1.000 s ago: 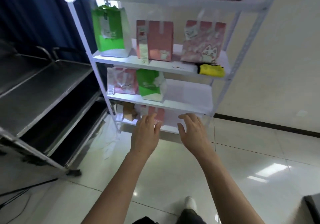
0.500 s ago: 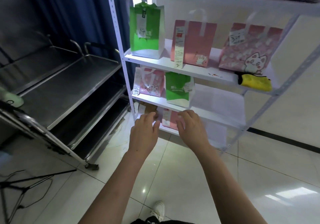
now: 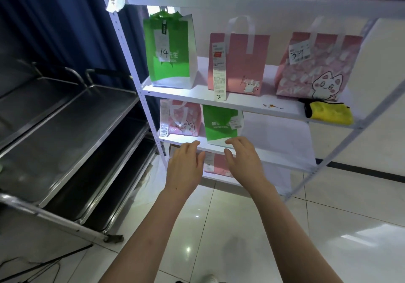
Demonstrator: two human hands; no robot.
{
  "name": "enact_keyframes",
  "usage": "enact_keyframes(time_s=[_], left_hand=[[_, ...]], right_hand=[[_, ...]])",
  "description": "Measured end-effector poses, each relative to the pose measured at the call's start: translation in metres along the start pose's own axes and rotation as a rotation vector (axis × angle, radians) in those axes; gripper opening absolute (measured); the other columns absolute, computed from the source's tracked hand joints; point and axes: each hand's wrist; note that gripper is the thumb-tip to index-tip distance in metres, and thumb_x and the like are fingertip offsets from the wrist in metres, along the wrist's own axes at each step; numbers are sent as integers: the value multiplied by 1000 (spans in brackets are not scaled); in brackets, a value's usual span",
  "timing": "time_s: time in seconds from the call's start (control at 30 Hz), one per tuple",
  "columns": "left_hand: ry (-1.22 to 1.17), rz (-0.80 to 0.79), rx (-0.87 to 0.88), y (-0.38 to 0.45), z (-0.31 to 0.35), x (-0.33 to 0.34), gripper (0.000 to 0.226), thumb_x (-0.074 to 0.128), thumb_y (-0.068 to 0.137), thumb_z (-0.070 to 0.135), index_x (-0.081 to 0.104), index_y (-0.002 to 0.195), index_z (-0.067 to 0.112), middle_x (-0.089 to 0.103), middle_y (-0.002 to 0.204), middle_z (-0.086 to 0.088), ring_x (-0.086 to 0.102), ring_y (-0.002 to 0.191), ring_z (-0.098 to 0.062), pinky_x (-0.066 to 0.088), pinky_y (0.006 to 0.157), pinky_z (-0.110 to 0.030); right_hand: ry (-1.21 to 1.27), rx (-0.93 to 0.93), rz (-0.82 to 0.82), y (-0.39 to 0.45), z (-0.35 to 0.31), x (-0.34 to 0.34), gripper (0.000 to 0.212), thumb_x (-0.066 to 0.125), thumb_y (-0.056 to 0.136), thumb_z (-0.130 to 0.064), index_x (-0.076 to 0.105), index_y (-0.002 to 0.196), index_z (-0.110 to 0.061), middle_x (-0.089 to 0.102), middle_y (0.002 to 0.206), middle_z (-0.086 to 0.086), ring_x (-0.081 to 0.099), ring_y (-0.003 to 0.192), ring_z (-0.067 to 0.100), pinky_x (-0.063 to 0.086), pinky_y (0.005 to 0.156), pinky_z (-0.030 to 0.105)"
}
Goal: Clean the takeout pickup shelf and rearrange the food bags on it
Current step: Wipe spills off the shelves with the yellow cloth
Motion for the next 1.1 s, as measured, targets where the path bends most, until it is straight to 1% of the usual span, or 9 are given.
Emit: enact_keyframes(time_s=[0.2,0.33,0.5,0.63,0.83,0.9,0.97,1.1], left_hand=[[-7,-61,64,35,27,14,42,43,106,37,51,144,19,55,141,-5,53,125,-28,49,99,-46],[-2,-97,139,53,47,25,43,44,107,38,50,145,18,54,142,-6,51,128,-29,48,98,-45],[-29,-117,232,78,70,39,43,45,107,38,49,145,18,55,140,-6,53,126,-30,50,97,-48],[-52,-147,305,108,91,58,41,46,106,36,51,143,18,55,138,-7,53,122,-30,50,96,-47],[-95,-219,432,158,140,91,44,44,107,38,49,146,18,53,144,-8,51,128,-32,47,103,-48],[-88,-239,462,176,156,101,45,41,107,40,48,147,19,53,145,-7,51,128,-32,46,104,-49],[-72,-260,494,192,171,111,45,40,107,41,47,146,20,52,145,-6,51,128,-31,48,101,-49],[-87,-295,564,217,203,133,45,42,107,38,46,147,20,52,145,-6,50,129,-30,45,104,-47]], right_hand=[[-18,69,72,7,31,-21,28,60,99,-21,64,126,-16,61,128,3,55,119,25,51,99,45],[-39,118,131,9,50,-40,28,61,99,-18,65,126,-14,61,128,5,55,119,26,50,99,42],[-53,156,209,17,78,-61,26,60,100,-20,65,126,-15,61,127,4,56,117,24,50,98,41],[-69,207,267,27,102,-77,25,60,101,-20,65,125,-15,62,127,3,57,117,25,51,97,41],[-120,314,315,54,139,-98,28,60,102,-22,64,128,-15,61,131,4,56,122,27,51,99,43],[-141,351,333,65,153,-107,28,60,102,-23,64,129,-16,60,132,5,56,122,28,52,98,44],[-174,376,343,75,167,-115,28,60,102,-24,64,129,-16,60,132,5,58,120,29,53,95,46],[-230,421,356,94,204,-131,28,59,102,-26,64,129,-18,62,130,4,63,110,28,55,89,46]])
Point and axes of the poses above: each hand's wrist, its own y-axis towards the middle knuckle, its own x-axis out of the palm, z = x × y
